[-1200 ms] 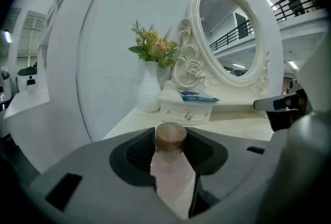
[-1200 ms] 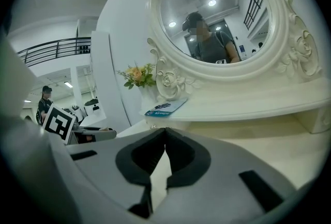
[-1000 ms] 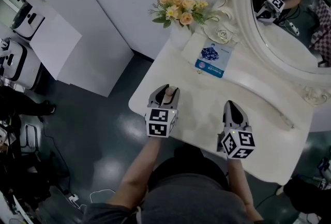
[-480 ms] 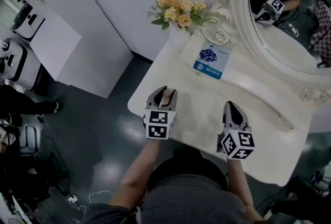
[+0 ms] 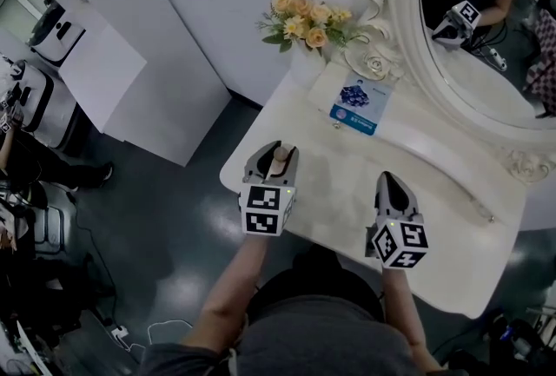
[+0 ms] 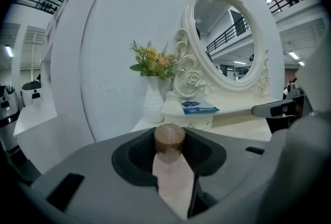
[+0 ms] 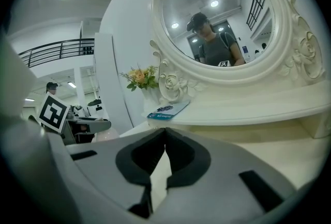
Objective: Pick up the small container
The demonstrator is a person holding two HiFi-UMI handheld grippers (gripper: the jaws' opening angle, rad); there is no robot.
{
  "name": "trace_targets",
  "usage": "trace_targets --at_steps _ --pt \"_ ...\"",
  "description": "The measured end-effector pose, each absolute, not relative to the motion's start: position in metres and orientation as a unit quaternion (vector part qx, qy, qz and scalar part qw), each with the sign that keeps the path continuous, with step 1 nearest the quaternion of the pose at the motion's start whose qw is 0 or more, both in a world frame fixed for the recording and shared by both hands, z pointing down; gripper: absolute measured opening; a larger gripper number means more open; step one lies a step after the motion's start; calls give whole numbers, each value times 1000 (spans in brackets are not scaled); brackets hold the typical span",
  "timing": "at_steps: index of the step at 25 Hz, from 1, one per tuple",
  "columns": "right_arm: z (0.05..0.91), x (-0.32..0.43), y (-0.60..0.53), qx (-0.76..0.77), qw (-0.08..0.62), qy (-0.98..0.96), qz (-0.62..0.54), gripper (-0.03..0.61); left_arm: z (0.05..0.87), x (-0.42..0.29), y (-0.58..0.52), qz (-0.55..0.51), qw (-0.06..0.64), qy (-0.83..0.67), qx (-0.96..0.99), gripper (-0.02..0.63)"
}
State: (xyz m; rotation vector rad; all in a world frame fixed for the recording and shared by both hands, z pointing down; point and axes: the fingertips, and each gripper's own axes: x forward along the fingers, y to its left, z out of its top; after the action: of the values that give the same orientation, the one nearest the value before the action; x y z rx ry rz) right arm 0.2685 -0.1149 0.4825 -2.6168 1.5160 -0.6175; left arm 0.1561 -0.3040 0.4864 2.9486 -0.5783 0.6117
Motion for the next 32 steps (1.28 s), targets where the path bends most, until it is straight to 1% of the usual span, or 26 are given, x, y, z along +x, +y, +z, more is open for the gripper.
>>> trace_targets --at_steps 16,32 --pt "471 264 -121 -844 24 504 -182 5 416 147 -301 139 20 -184 973 135" --pt "458 237 -136 -826 8 540 -161 5 361 119 -293 101 -4 -190 977 135"
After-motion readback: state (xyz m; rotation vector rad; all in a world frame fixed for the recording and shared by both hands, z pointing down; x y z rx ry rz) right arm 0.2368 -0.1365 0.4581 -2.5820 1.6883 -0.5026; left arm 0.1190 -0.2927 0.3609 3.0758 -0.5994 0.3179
